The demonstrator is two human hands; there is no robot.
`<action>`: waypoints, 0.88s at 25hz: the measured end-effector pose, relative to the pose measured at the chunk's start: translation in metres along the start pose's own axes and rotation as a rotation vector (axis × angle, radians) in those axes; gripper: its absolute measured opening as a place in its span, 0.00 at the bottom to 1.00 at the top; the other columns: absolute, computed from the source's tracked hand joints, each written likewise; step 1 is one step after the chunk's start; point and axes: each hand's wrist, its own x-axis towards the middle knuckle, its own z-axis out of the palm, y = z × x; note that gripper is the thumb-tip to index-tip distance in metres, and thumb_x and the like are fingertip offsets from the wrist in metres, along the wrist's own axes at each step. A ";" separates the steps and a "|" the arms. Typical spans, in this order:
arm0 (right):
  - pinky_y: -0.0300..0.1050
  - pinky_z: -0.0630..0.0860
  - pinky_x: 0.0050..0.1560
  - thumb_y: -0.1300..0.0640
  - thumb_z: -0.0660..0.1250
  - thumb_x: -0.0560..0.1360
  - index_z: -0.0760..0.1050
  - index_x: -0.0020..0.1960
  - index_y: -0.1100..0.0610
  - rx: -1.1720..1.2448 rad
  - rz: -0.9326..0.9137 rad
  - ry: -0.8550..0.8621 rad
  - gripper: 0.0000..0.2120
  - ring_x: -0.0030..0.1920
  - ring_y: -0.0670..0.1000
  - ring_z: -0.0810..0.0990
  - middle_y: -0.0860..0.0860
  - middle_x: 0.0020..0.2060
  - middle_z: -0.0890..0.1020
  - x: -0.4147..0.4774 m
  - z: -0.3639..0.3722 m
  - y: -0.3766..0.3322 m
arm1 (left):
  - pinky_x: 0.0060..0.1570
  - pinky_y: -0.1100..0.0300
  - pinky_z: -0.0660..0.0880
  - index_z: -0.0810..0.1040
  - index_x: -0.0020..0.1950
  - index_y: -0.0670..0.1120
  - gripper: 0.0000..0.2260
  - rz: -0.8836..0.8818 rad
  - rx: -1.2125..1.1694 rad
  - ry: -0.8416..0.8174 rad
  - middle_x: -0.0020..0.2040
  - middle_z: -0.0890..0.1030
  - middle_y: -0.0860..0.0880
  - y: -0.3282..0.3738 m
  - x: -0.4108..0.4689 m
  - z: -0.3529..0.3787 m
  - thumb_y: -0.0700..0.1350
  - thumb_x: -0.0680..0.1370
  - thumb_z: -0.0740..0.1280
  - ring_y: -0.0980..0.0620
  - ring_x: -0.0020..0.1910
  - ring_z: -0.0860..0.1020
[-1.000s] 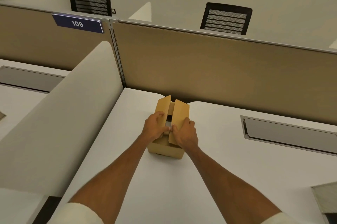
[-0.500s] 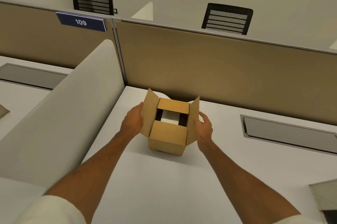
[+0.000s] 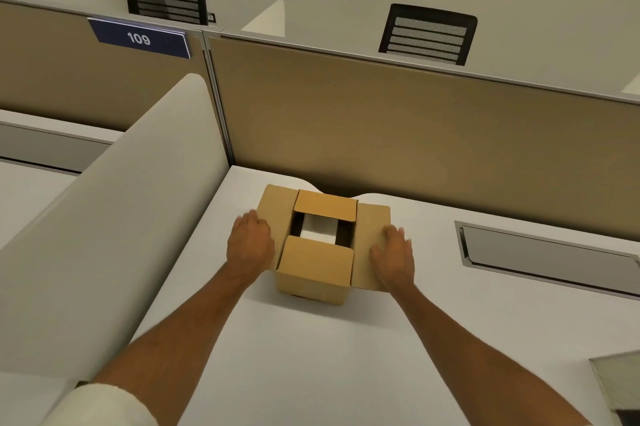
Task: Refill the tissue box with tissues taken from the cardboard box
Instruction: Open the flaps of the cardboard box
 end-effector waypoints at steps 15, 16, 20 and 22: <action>0.53 0.70 0.66 0.58 0.68 0.75 0.60 0.74 0.53 -0.328 -0.382 -0.137 0.31 0.70 0.58 0.68 0.55 0.74 0.65 0.064 0.010 -0.054 | 0.72 0.49 0.59 0.59 0.73 0.42 0.39 0.014 -0.208 -0.121 0.76 0.60 0.42 0.037 0.047 -0.007 0.57 0.71 0.72 0.43 0.75 0.60; 0.52 0.71 0.65 0.57 0.67 0.76 0.61 0.74 0.54 -0.283 -0.378 -0.119 0.29 0.68 0.58 0.70 0.55 0.72 0.68 0.064 0.011 -0.052 | 0.72 0.49 0.60 0.59 0.73 0.41 0.39 0.029 -0.251 -0.145 0.76 0.61 0.42 0.034 0.049 -0.009 0.56 0.70 0.73 0.43 0.75 0.60; 0.52 0.72 0.63 0.56 0.63 0.77 0.64 0.72 0.56 -0.220 -0.382 -0.082 0.24 0.65 0.57 0.72 0.55 0.69 0.72 0.064 0.014 -0.048 | 0.74 0.48 0.56 0.54 0.75 0.40 0.39 0.153 -0.278 -0.259 0.78 0.55 0.41 0.024 0.051 -0.019 0.55 0.74 0.69 0.42 0.76 0.56; 0.52 0.72 0.63 0.55 0.61 0.79 0.66 0.71 0.56 -0.218 -0.395 -0.081 0.21 0.65 0.57 0.73 0.55 0.68 0.72 0.063 0.015 -0.048 | 0.75 0.46 0.48 0.47 0.77 0.40 0.37 0.216 -0.205 -0.311 0.80 0.48 0.42 0.023 0.047 -0.020 0.55 0.77 0.63 0.42 0.78 0.49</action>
